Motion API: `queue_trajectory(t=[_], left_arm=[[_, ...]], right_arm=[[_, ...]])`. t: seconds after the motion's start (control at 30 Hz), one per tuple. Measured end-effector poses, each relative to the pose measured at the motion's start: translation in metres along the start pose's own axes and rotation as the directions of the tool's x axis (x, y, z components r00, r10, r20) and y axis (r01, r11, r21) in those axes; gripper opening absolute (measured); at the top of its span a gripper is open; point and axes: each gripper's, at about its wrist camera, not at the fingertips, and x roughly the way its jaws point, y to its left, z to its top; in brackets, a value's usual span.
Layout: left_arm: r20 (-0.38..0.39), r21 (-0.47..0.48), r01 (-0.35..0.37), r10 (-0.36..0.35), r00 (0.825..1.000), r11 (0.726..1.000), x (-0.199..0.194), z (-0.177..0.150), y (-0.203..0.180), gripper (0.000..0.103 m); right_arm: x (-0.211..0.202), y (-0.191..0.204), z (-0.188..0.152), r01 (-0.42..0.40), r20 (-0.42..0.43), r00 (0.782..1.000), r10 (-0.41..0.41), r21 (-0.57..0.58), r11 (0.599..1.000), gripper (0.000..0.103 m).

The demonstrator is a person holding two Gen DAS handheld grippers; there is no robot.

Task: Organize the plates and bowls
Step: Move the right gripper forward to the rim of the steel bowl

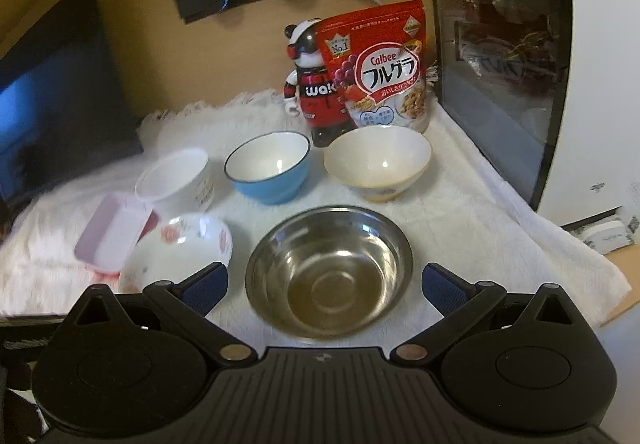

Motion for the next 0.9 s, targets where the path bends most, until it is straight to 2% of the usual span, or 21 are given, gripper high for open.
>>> queue_trajectory(t=[0.1, 0.2, 0.4, 0.5, 0.67, 0.9], left_arm=[[-0.073, 0.013, 0.047, -0.046, 0.996, 0.999, 0.021, 0.015, 0.01, 0.015], [-0.111, 0.063, 0.089, -0.082, 0.99, 0.994, 0.036, 0.026, 0.014, 0.015], [-0.15, 0.149, 0.149, -0.127, 0.981, 0.977, 0.06, 0.051, 0.016, 0.015], [-0.146, 0.193, 0.133, -0.105, 0.984, 0.972, 0.069, 0.059, 0.009, 0.015], [-0.143, 0.219, 0.123, -0.093, 0.985, 0.968, 0.082, 0.068, -0.007, 0.015], [-0.136, 0.157, 0.025, -0.003, 0.991, 0.987, 0.104, 0.072, -0.026, 0.015]], right_arm=[[0.017, -0.008, 0.007, -0.008, -0.032, 0.999, 0.01, 0.067, 0.998, 0.103], [0.032, -0.012, 0.008, 0.024, -0.07, 0.997, -0.014, 0.141, 0.99, 0.103], [0.043, -0.01, 0.004, 0.153, -0.098, 0.986, -0.138, 0.165, 0.974, 0.103], [0.044, -0.011, 0.002, 0.203, -0.104, 0.977, -0.188, 0.157, 0.967, 0.103], [0.055, -0.028, 0.006, 0.211, -0.134, 0.972, -0.191, 0.156, 0.965, 0.103], [0.105, -0.057, 0.023, 0.15, -0.205, 0.97, -0.131, 0.083, 0.985, 0.103]])
